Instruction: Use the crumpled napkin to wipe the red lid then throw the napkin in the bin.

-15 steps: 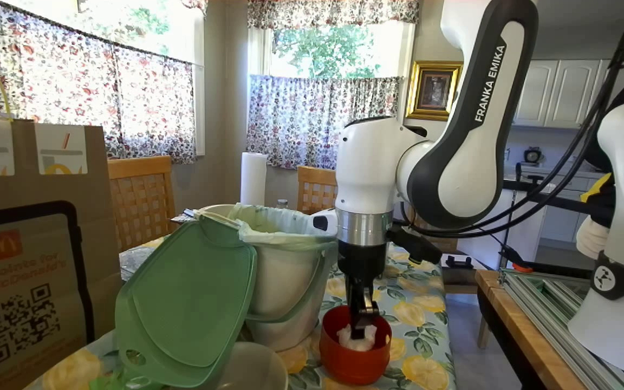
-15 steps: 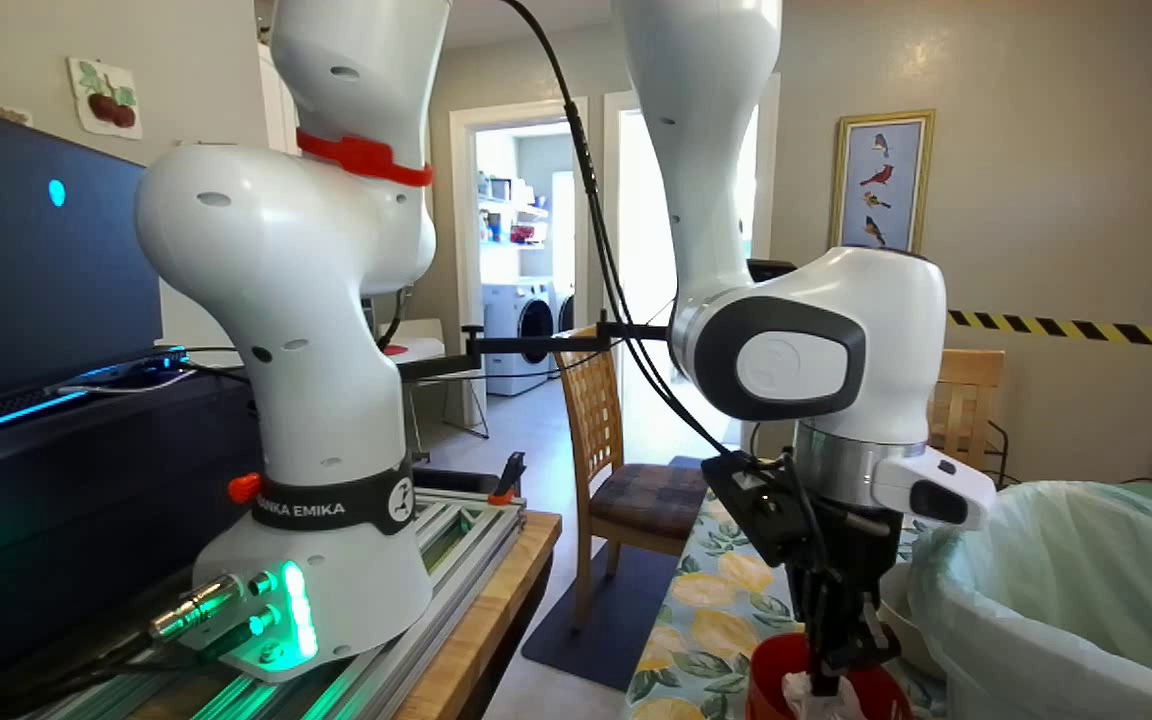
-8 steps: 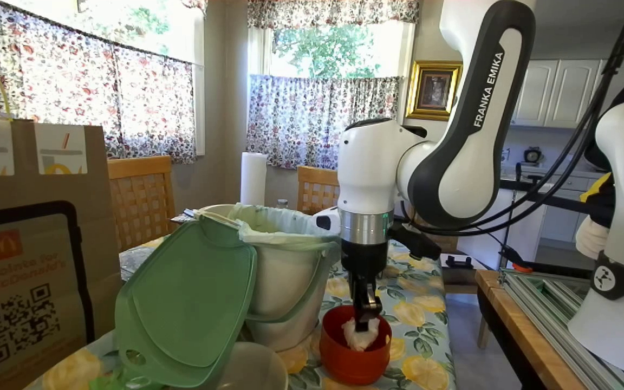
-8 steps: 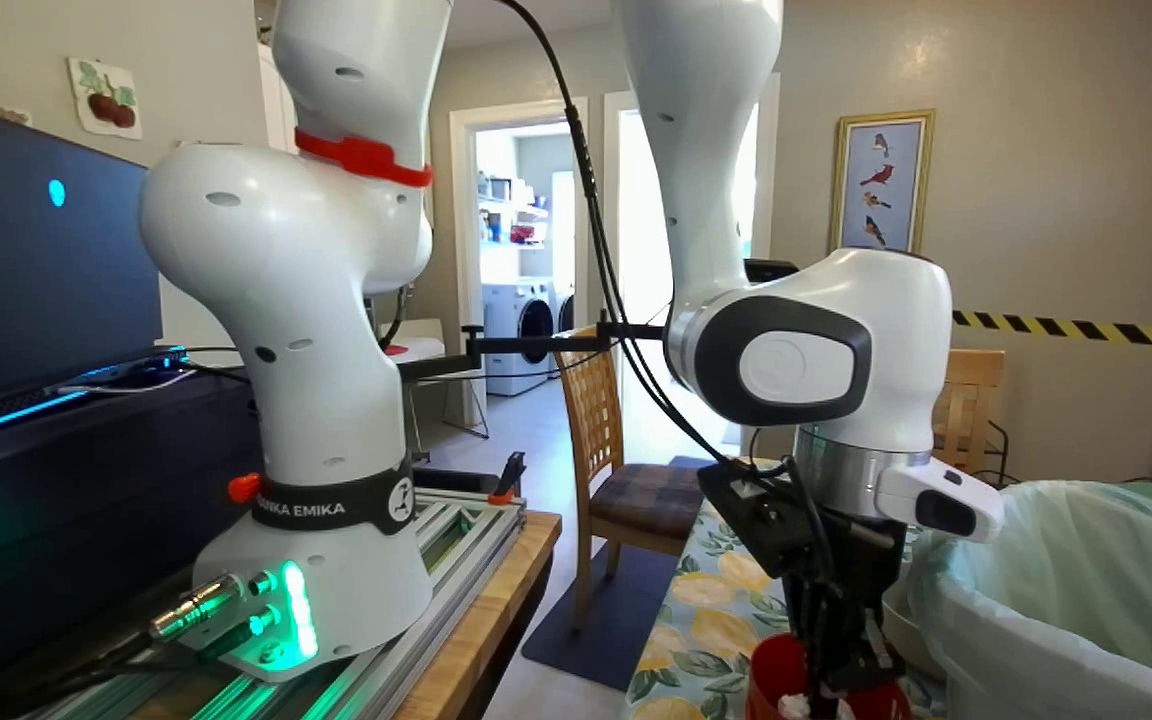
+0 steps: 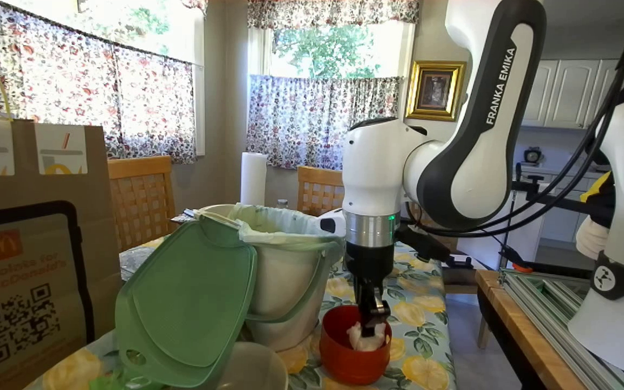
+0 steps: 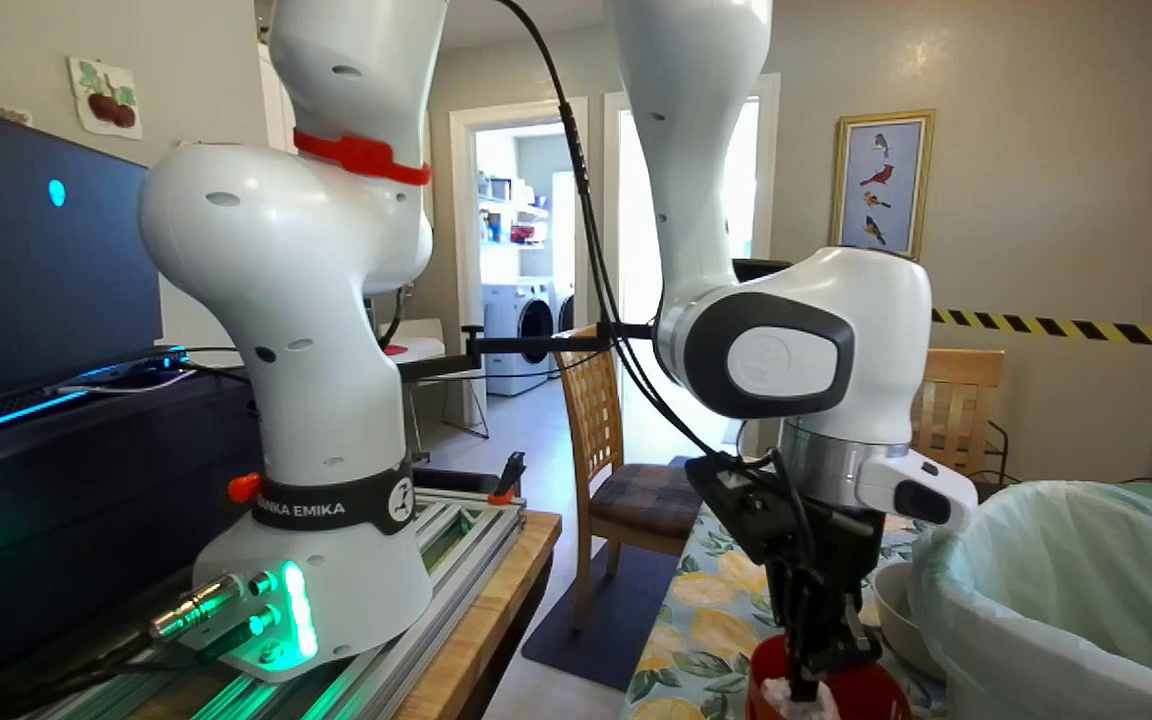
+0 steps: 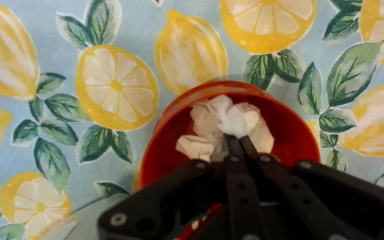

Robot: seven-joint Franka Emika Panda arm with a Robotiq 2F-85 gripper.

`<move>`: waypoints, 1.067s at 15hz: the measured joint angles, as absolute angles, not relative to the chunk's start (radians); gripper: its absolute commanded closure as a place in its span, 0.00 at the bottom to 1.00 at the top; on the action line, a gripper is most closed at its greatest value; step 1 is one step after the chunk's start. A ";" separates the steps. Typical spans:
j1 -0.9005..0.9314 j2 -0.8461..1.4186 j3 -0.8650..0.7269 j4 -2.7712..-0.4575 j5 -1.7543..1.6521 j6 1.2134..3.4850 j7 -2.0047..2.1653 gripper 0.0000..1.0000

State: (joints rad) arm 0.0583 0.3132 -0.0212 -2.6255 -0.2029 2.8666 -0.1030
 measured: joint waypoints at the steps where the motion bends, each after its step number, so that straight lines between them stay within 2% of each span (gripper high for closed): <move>1: 0.057 0.296 -0.013 -2.641 -0.203 2.869 -0.103 0.99; 7: 0.056 0.116 0.023 -2.769 -0.203 2.910 -0.107 0.99; 16: 0.051 -0.087 0.020 -2.744 -0.166 2.923 -0.107 0.99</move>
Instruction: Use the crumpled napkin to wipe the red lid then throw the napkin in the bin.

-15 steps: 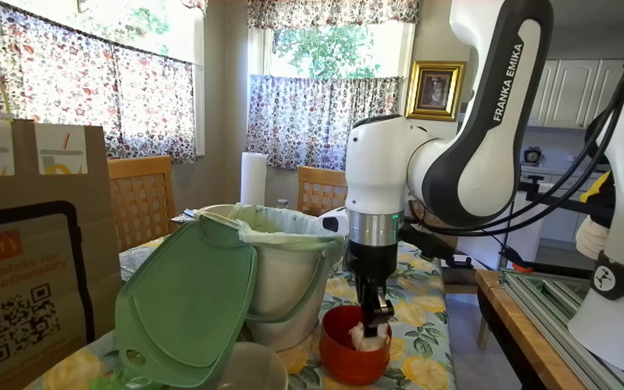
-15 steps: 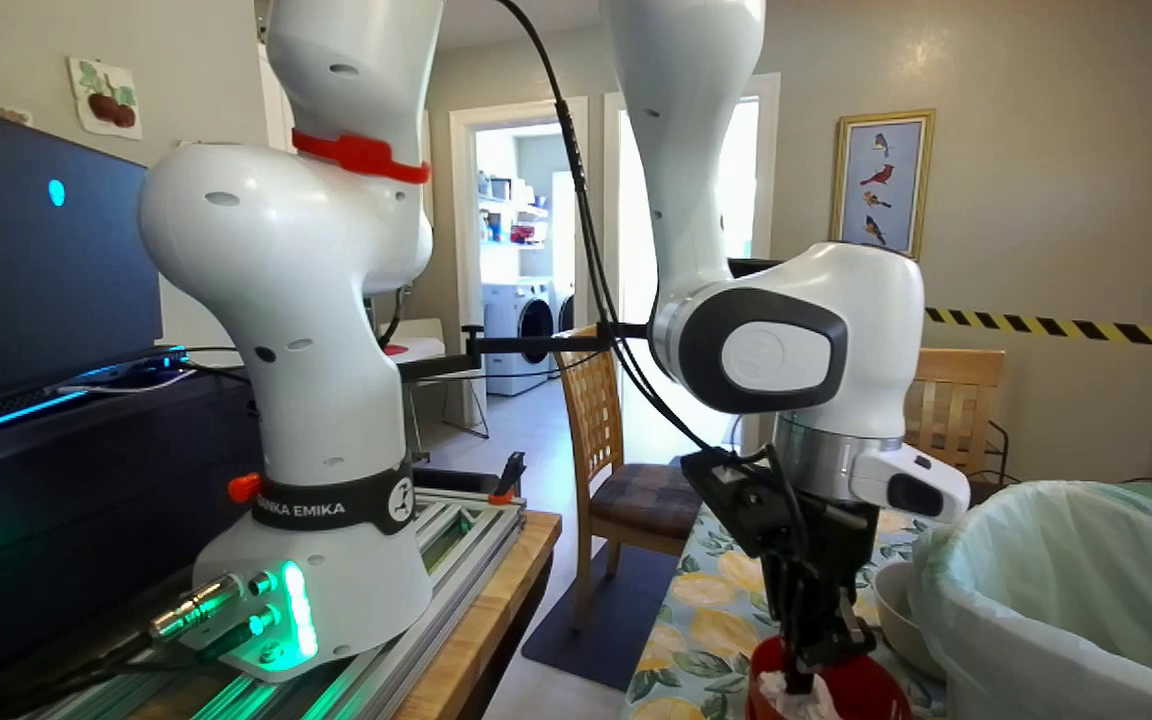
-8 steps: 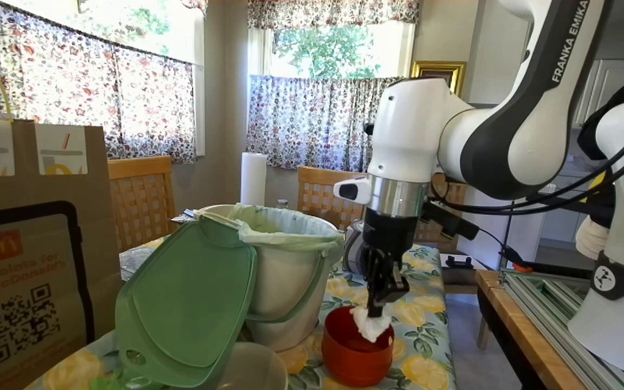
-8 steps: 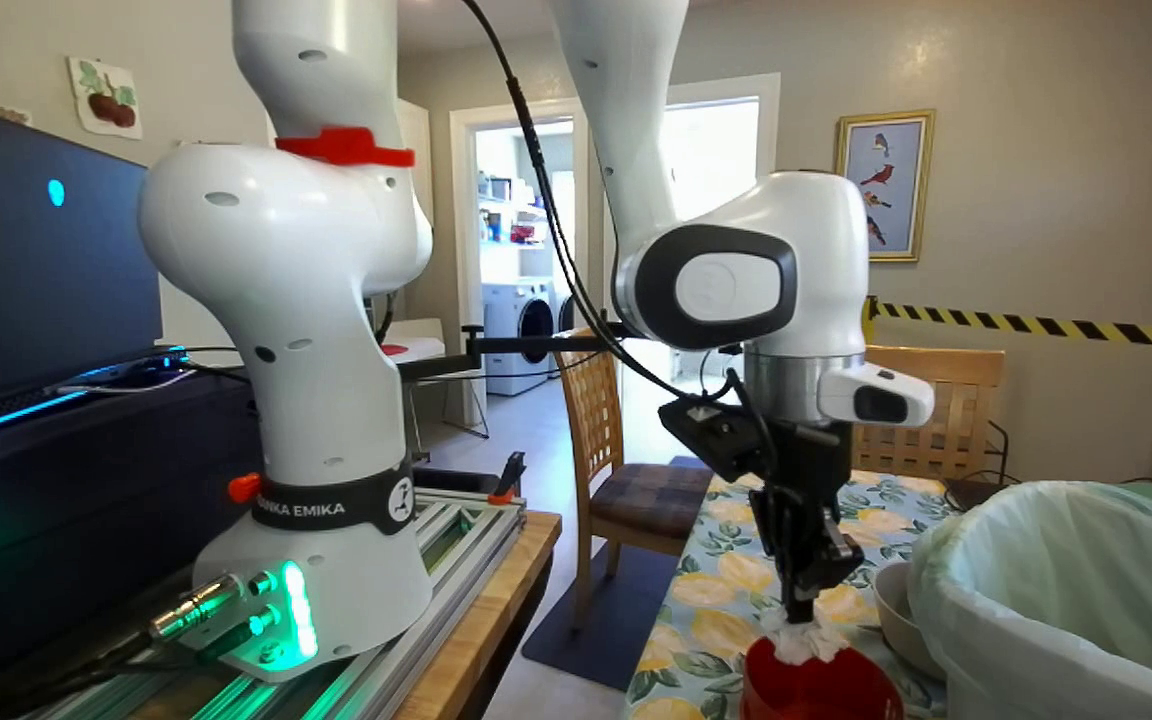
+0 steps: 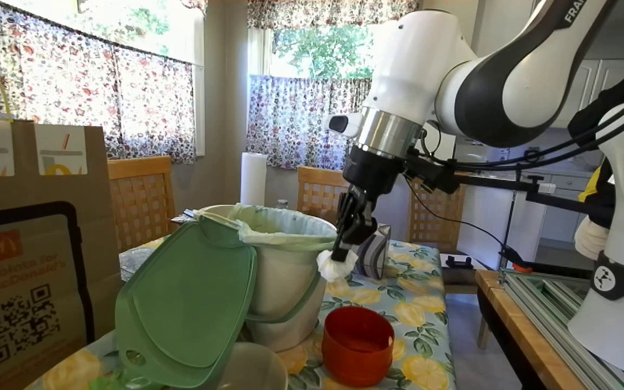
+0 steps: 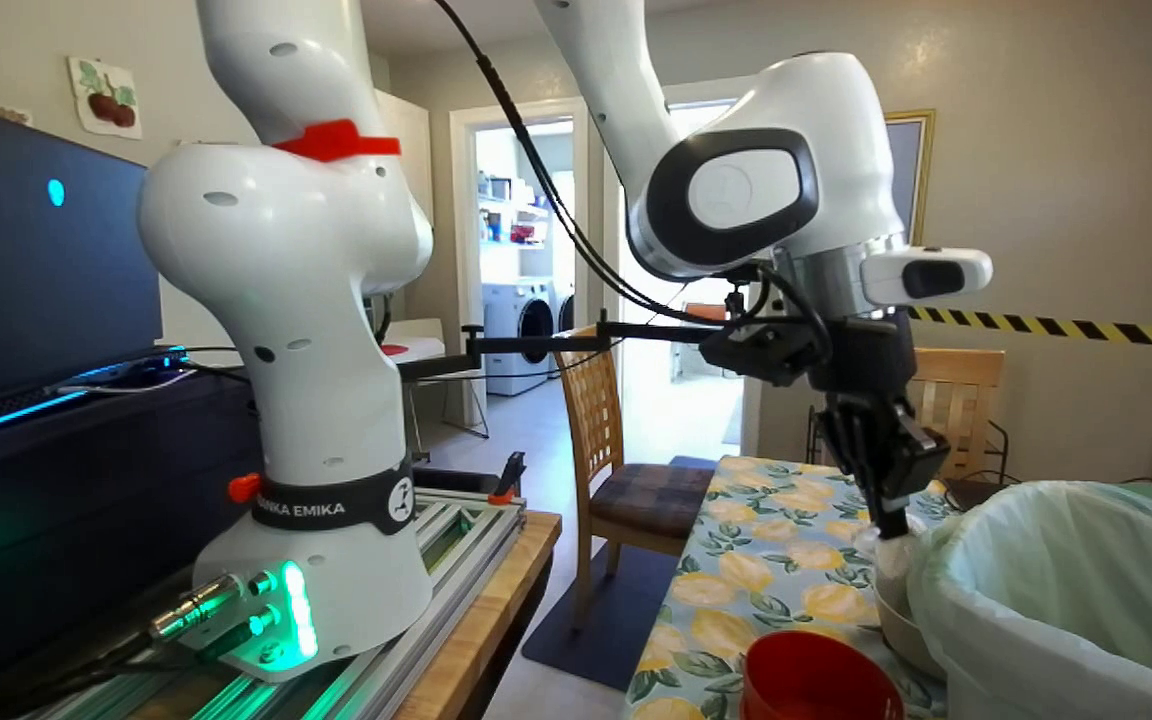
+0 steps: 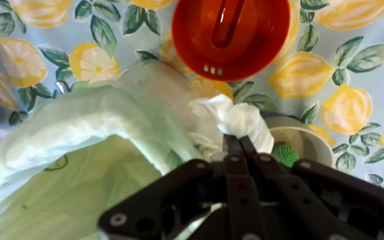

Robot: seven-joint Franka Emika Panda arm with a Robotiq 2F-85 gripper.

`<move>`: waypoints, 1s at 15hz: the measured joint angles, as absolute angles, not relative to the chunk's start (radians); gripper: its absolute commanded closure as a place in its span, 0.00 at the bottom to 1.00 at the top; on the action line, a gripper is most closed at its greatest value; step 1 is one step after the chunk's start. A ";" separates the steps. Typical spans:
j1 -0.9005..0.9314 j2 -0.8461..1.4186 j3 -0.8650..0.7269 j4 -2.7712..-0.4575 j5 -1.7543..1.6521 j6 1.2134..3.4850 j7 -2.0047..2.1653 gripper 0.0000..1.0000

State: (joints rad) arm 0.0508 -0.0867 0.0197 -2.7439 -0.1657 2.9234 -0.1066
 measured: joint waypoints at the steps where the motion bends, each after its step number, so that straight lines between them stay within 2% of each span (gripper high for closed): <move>1: 0.054 -0.111 0.020 -2.741 -0.131 2.913 -0.111 0.99; 6: 0.065 -0.266 -0.002 -2.738 -0.002 2.799 -0.133 0.99; 15: 0.006 -0.502 -0.113 -2.742 0.012 2.694 -0.128 0.99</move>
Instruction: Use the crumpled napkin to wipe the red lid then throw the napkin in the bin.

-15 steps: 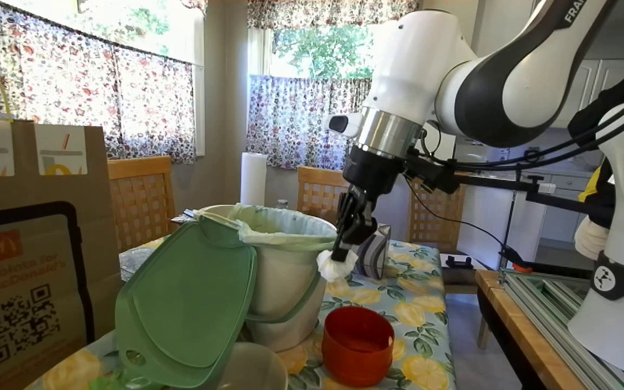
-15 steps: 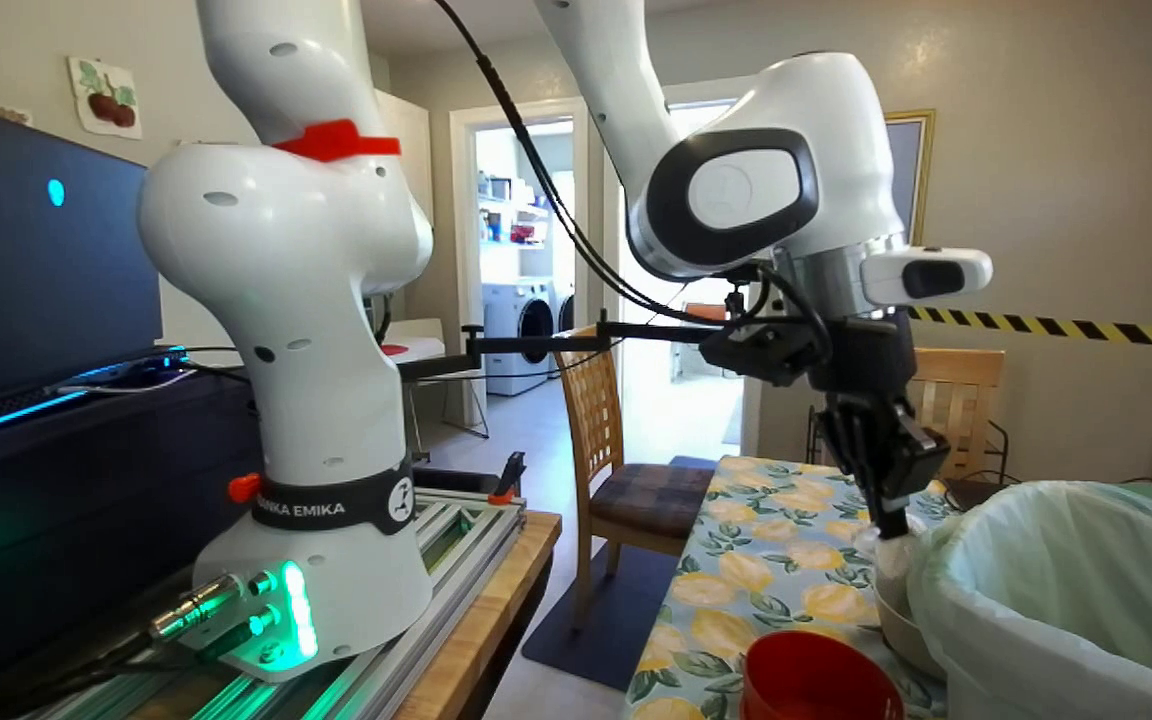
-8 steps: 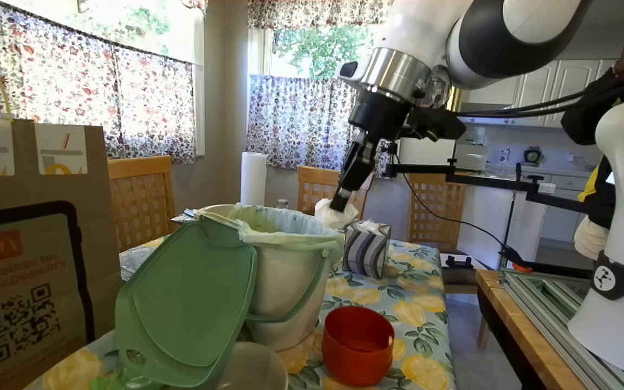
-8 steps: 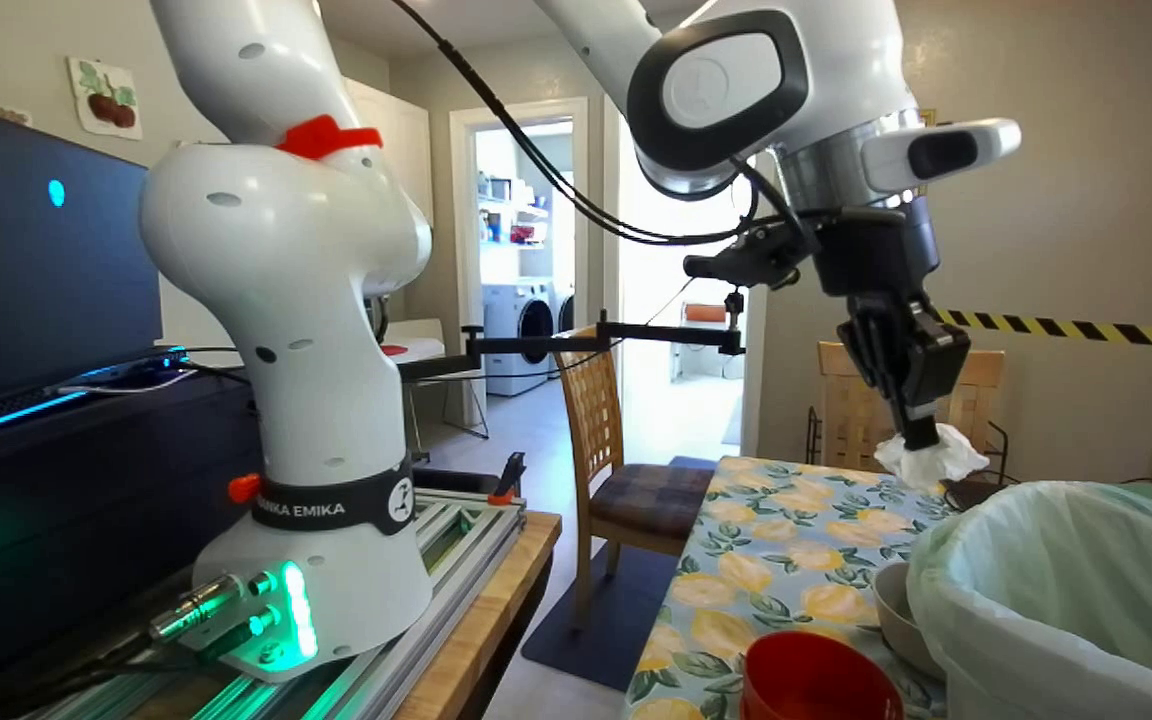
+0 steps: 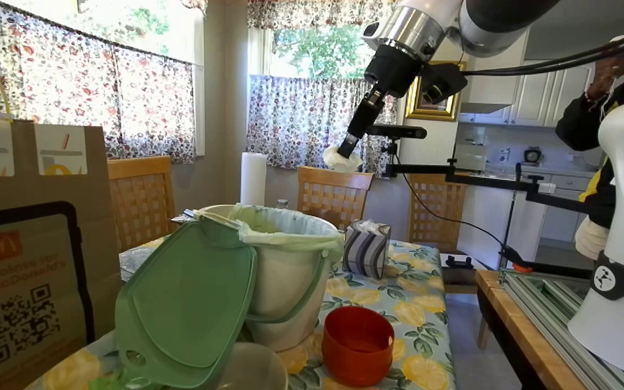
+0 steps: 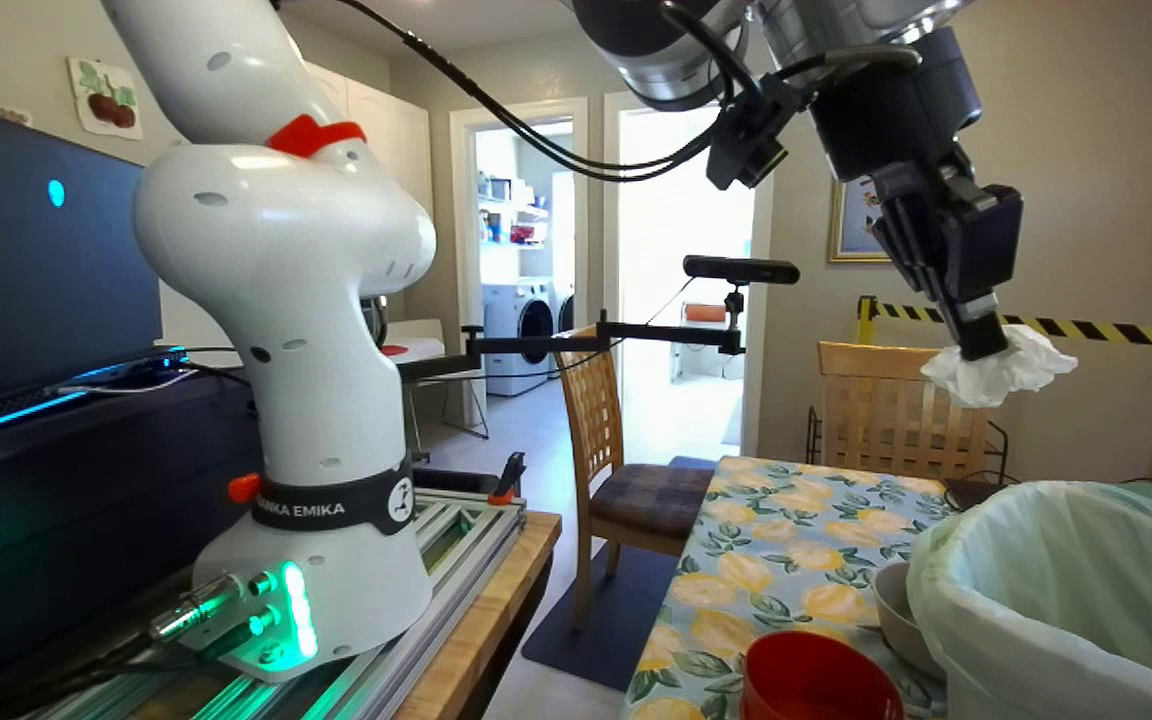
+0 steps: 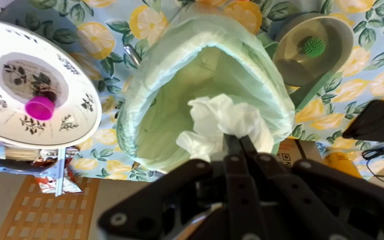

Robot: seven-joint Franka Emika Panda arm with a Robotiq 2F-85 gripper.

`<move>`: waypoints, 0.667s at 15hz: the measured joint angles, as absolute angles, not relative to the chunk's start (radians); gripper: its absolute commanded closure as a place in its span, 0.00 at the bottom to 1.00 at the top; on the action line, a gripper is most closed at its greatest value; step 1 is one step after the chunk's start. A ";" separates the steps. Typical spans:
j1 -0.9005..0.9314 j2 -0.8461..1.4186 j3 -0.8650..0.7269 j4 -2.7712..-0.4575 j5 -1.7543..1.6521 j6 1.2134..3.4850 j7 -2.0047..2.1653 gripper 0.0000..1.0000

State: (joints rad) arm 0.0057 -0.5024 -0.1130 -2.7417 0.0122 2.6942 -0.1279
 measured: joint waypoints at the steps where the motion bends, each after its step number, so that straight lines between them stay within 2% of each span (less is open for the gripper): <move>1: 0.002 -0.504 -0.129 -2.742 0.012 2.694 -0.132 0.99; 10: 0.039 -0.427 -0.219 -2.672 0.061 2.696 -0.222 0.99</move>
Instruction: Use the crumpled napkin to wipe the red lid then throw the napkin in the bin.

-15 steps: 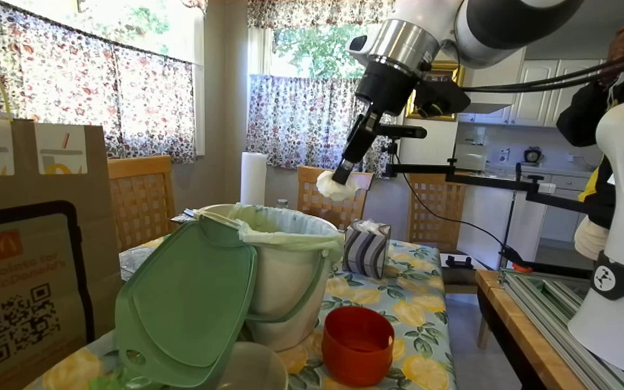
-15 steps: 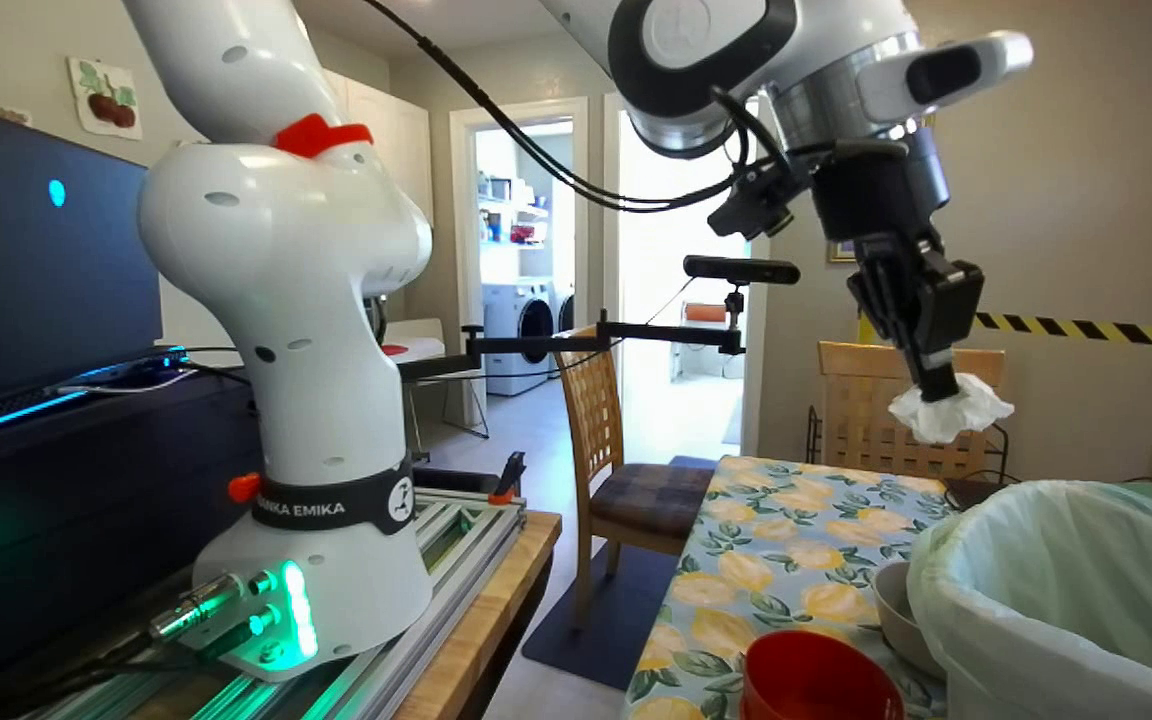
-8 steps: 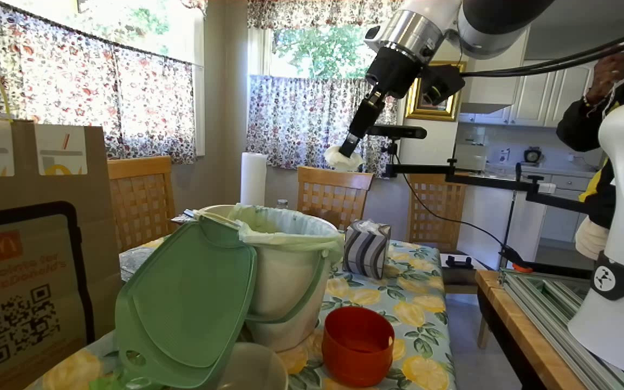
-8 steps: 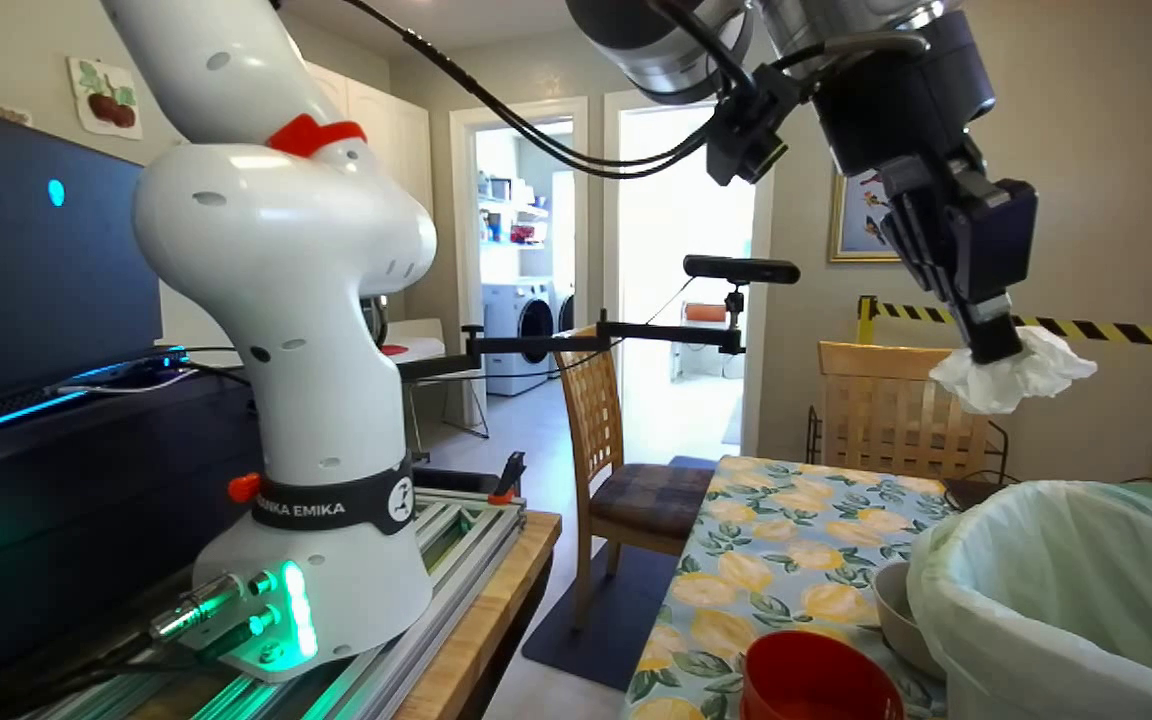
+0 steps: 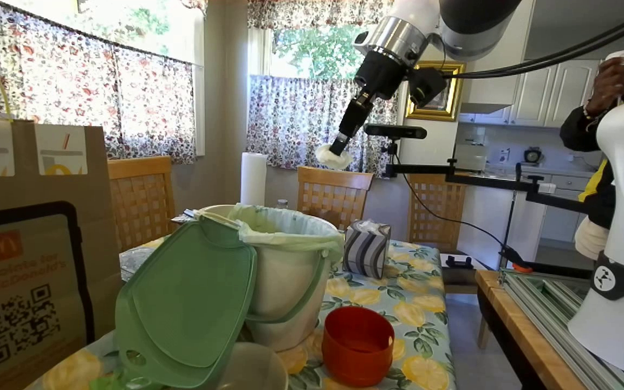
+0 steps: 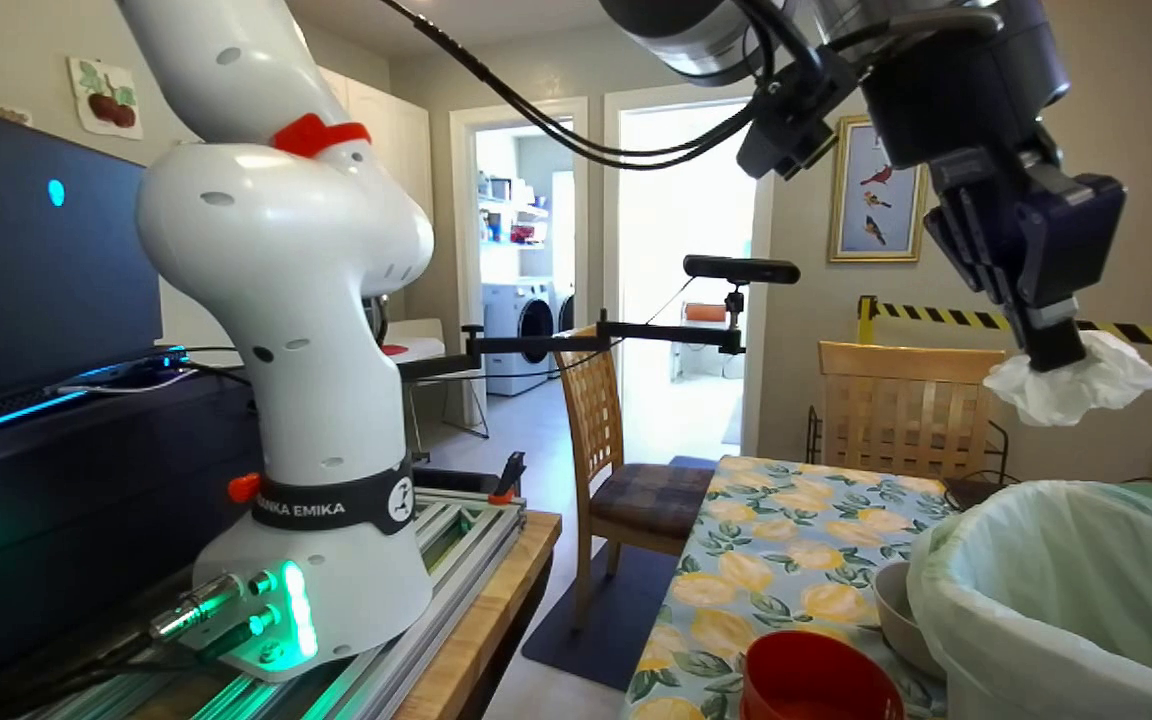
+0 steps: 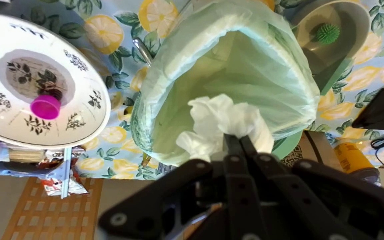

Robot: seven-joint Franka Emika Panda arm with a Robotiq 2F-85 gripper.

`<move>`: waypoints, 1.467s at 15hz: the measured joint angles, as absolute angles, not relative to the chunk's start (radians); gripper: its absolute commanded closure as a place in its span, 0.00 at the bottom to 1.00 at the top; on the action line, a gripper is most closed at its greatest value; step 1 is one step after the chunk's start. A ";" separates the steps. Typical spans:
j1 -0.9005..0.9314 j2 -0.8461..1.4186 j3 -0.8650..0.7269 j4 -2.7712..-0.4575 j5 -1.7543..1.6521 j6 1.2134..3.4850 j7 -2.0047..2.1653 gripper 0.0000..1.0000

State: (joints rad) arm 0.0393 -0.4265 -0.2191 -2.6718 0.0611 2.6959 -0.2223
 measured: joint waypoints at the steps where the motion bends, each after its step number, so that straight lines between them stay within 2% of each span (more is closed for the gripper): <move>1: 0.048 -0.403 -0.222 -2.651 0.075 2.694 -0.232 0.99; 11: 0.079 -0.142 -0.217 -2.453 0.203 2.684 -0.337 0.99; 12: 0.078 -0.123 -0.213 -2.438 0.210 2.676 -0.347 0.72; 13: 0.076 -0.105 -0.208 -2.422 0.218 2.669 -0.355 0.72; 14: 0.073 -0.090 -0.201 -2.410 0.227 2.666 -0.361 0.67; 22: 0.035 -0.036 -0.146 -2.364 0.232 2.665 -0.364 0.07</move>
